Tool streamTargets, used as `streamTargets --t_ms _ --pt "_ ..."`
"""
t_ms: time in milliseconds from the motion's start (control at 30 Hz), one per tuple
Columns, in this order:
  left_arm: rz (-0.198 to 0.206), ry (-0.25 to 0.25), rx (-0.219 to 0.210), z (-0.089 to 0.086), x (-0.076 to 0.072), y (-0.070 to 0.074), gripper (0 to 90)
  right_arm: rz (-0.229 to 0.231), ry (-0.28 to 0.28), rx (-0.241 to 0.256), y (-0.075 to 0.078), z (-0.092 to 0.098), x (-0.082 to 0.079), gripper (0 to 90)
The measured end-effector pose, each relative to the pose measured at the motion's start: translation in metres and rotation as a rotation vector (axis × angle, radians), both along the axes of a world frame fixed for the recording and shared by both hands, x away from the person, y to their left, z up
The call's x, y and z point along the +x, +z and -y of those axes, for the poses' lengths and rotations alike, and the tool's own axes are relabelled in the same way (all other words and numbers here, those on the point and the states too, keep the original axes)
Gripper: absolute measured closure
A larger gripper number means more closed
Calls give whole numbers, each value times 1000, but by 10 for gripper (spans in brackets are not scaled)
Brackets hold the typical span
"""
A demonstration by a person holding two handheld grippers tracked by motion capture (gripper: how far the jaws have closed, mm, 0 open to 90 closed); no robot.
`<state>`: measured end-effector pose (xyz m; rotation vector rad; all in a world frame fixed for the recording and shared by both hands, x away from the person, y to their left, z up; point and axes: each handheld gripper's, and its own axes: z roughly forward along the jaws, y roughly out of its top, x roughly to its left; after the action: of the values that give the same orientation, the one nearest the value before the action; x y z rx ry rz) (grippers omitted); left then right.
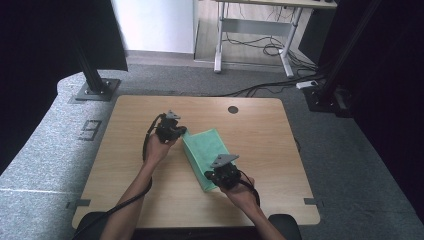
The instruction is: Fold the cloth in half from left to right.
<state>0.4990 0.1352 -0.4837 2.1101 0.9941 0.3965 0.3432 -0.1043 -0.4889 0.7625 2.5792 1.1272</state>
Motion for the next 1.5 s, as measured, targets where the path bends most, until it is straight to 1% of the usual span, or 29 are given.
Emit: streamTargets --t_ms 200,300,333,400,433,500,533,567,600,633,733,800,967,1100,1267,1500 --pt "14 -19 20 20 8 3 873 -2 -29 10 2 15 4 873" --pt "21 -29 42 30 11 4 873 0 -45 16 2 22 6 873" --pt "22 -32 41 33 12 4 873 -1 -52 19 2 25 6 873" --pt "22 -32 43 36 13 4 873 -1 -58 20 2 28 7 874" --pt "25 -37 54 41 15 3 873 -4 -64 22 2 30 8 873" --pt "26 -46 62 50 19 2 873 -7 -87 22 1 40 11 874" --pt "26 -46 62 50 19 2 873 -7 -87 22 1 40 11 874" --pt "24 -50 73 55 21 1 873 -7 -98 25 1 45 12 873" --pt "24 -50 73 55 21 1 873 -7 -98 25 1 45 12 873" --pt "23 -56 82 60 24 -1 873 -9 -113 26 0 50 14 873" --pt "20 -59 83 64 26 -3 873 -14 -123 27 -2 54 16 874" --pt "13 -65 99 68 30 -7 872 -22 -137 26 -6 59 19 874" --pt "3 -69 97 76 36 -14 872 -35 -159 24 -12 65 23 873" --pt "-4 -71 106 81 39 -19 871 -42 -165 20 -15 67 25 873" --pt "-10 -74 123 89 43 -26 870 -54 -170 3 -22 68 28 872" --pt "-19 -74 122 93 47 -32 861 -64 -182 -10 -27 72 32 871"
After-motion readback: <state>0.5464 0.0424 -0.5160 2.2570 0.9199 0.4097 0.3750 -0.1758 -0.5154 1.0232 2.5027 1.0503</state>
